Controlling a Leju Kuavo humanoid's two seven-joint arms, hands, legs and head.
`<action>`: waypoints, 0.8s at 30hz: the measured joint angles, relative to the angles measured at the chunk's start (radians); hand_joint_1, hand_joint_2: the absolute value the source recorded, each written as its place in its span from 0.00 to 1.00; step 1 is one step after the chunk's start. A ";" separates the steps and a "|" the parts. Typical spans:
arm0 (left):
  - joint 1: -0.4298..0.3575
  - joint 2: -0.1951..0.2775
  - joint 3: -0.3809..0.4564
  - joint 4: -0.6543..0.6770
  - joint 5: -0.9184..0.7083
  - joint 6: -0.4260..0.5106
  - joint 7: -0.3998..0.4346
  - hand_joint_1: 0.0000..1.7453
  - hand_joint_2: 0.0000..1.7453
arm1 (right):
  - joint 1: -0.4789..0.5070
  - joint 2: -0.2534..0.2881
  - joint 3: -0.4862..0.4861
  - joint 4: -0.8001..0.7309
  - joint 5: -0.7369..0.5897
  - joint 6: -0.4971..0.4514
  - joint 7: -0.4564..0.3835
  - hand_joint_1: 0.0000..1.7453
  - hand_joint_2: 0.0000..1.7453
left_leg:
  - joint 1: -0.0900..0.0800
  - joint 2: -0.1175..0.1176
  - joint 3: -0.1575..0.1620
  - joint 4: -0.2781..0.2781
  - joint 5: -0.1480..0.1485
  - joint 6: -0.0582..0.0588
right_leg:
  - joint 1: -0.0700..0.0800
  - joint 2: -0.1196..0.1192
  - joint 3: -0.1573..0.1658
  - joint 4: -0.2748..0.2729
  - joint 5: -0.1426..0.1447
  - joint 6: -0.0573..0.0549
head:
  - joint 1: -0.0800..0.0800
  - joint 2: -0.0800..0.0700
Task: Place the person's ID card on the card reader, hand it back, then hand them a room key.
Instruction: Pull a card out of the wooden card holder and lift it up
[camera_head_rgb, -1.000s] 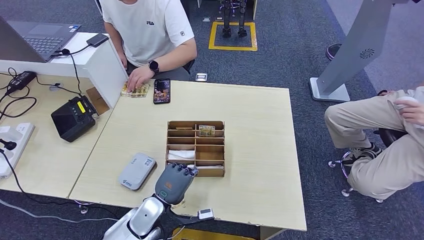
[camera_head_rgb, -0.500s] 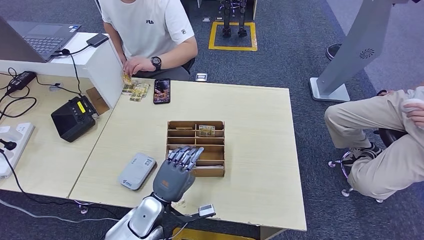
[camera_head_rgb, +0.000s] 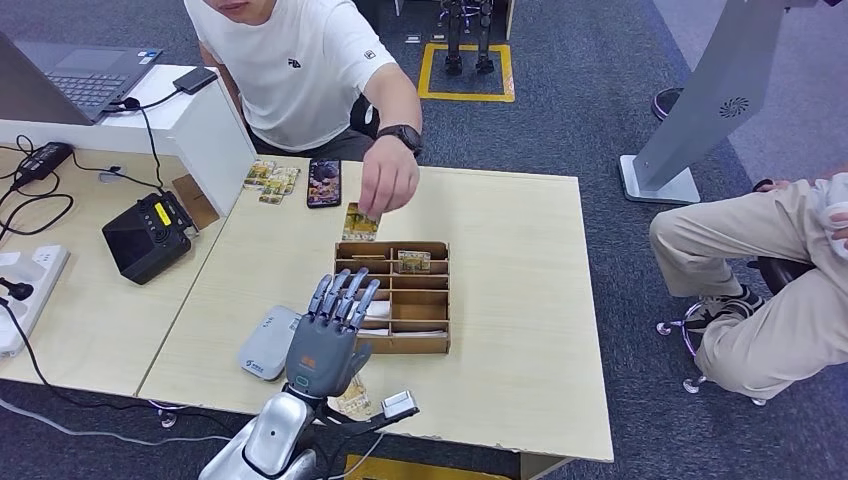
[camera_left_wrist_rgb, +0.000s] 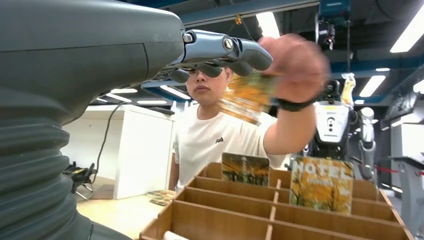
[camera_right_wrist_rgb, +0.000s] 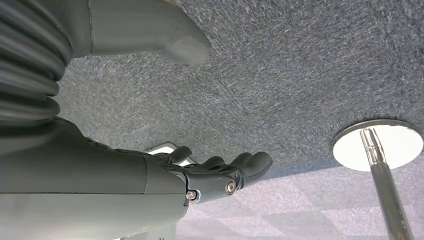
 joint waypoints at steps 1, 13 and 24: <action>0.003 0.000 0.004 -0.008 0.000 0.000 0.000 0.00 1.00 | 0.000 0.000 0.000 0.000 0.000 0.000 0.002 0.00 1.00 | 0.000 0.000 0.000 0.000 0.000 0.000 | 0.000 0.000 0.000 0.000 0.000 0.000 | 0.000 0.000; 0.020 -0.001 0.030 -0.050 -0.002 0.000 -0.003 0.00 1.00 | 0.000 0.000 0.000 0.000 -0.001 0.000 0.008 0.00 1.00 | 0.000 0.000 0.000 0.000 0.000 0.000 | 0.000 0.000 0.000 0.000 0.000 0.000 | 0.000 0.000; 0.027 -0.001 0.035 -0.053 -0.002 0.000 -0.003 0.00 1.00 | 0.000 0.000 0.000 0.000 -0.001 0.000 0.008 0.00 1.00 | 0.000 0.000 0.000 0.000 0.000 0.000 | 0.000 0.000 0.000 0.000 0.000 0.000 | 0.000 0.000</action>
